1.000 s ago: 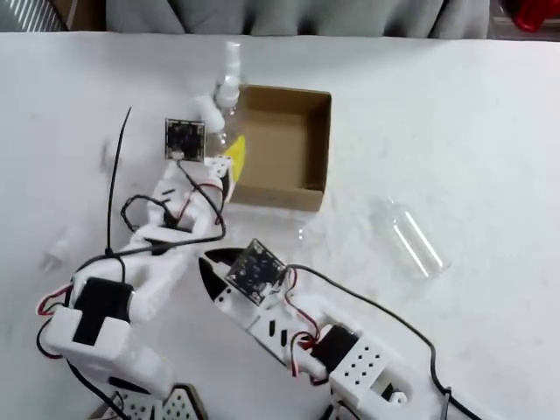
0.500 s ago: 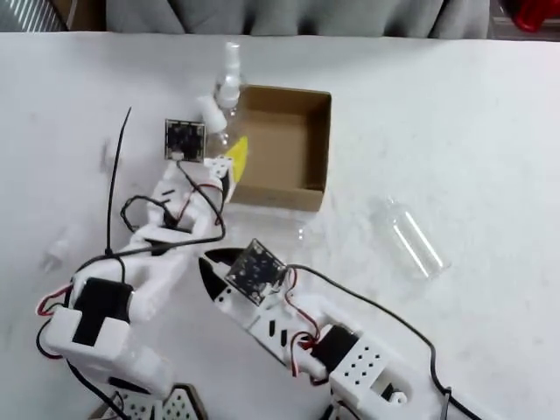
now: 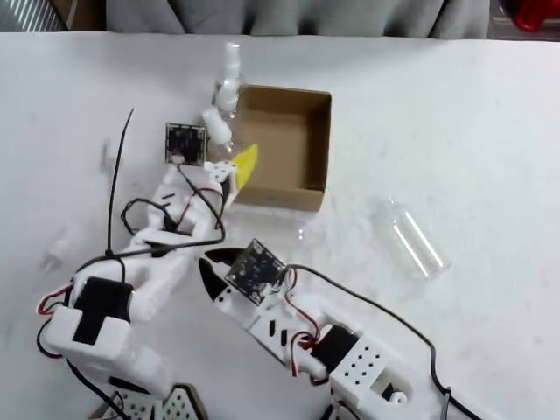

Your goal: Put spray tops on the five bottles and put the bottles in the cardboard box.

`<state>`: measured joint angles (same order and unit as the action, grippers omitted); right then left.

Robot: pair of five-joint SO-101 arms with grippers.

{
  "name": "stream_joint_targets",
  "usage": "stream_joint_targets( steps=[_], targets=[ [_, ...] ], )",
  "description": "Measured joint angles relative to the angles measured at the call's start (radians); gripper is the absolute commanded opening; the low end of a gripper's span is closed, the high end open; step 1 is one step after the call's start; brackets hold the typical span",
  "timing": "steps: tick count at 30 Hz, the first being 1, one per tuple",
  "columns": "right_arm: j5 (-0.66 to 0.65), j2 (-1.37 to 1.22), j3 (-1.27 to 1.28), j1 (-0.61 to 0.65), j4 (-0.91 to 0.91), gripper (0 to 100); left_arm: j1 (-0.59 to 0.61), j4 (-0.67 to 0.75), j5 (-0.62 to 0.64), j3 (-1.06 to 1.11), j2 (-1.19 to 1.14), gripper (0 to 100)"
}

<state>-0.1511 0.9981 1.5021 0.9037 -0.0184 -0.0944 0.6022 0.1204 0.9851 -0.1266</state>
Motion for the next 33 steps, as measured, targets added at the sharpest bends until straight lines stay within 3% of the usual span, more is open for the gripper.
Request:
stream_joint_targets(
  steps=[14, 25, 33],
  targets=[
    [0.0, 0.0, 0.0, 0.0, 0.0, 1.5, 0.006, -0.003, 0.0, 0.02, 0.038, 31],
    [0.0, 0.0, 0.0, 0.0, 0.0, 1.5, 0.034, -0.069, 0.035, 0.066, 0.17, 31],
    [0.0, 0.0, 0.0, 0.0, 0.0, 1.5, 0.015, -0.167, -0.018, 0.172, 0.342, 31]
  ],
)
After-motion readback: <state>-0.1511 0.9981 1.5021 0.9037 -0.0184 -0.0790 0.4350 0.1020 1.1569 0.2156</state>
